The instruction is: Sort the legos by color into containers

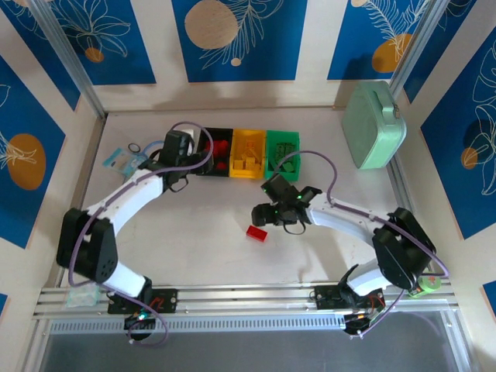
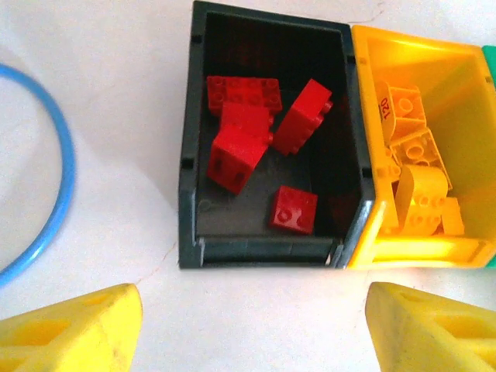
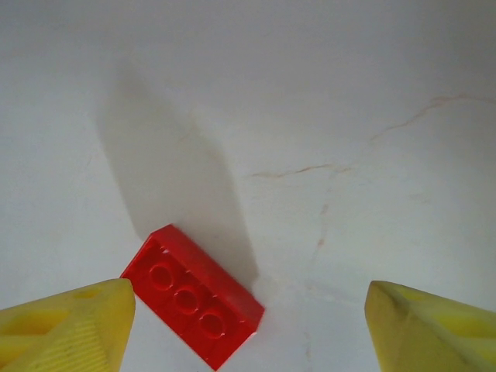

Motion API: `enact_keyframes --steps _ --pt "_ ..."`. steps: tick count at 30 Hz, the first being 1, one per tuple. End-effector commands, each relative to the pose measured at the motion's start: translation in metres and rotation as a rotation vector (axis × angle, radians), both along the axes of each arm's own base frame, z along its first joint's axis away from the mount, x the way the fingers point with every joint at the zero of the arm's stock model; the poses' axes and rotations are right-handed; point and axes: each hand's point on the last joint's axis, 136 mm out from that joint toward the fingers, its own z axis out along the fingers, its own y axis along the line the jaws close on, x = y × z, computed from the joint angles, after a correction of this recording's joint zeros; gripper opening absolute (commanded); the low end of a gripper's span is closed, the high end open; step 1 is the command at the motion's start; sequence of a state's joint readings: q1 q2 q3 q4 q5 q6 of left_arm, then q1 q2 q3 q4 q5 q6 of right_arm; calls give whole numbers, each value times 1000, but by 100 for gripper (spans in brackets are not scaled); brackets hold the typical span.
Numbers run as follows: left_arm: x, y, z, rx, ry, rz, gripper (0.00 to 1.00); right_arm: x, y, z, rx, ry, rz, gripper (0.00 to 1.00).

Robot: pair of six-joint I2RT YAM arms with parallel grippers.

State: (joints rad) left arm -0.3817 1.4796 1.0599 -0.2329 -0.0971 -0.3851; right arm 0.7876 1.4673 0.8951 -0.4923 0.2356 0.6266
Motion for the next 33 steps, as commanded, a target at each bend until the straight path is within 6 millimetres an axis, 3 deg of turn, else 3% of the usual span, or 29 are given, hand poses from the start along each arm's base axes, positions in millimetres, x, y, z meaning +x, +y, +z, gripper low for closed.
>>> enact_keyframes --steps 1,8,14,17,25,29,33 --pt "-16 10 -5 -22 -11 45 76 -16 12 -4 -69 14 116 79" --pt "-45 24 -15 -42 -9 75 76 -32 28 -22 -177 48 236 78" --pt "-61 30 -31 -41 15 87 76 -31 32 -35 -253 65 263 75" --pt "-67 34 -45 -36 38 97 75 -30 33 -40 -281 73 269 68" --pt "-78 40 -59 -33 52 110 75 -22 35 -42 -358 51 258 31" --pt "-84 43 -60 -32 58 114 74 -15 55 -34 -290 40 259 27" --pt "-95 49 -62 -28 49 122 73 6 81 -10 -199 -6 253 26"
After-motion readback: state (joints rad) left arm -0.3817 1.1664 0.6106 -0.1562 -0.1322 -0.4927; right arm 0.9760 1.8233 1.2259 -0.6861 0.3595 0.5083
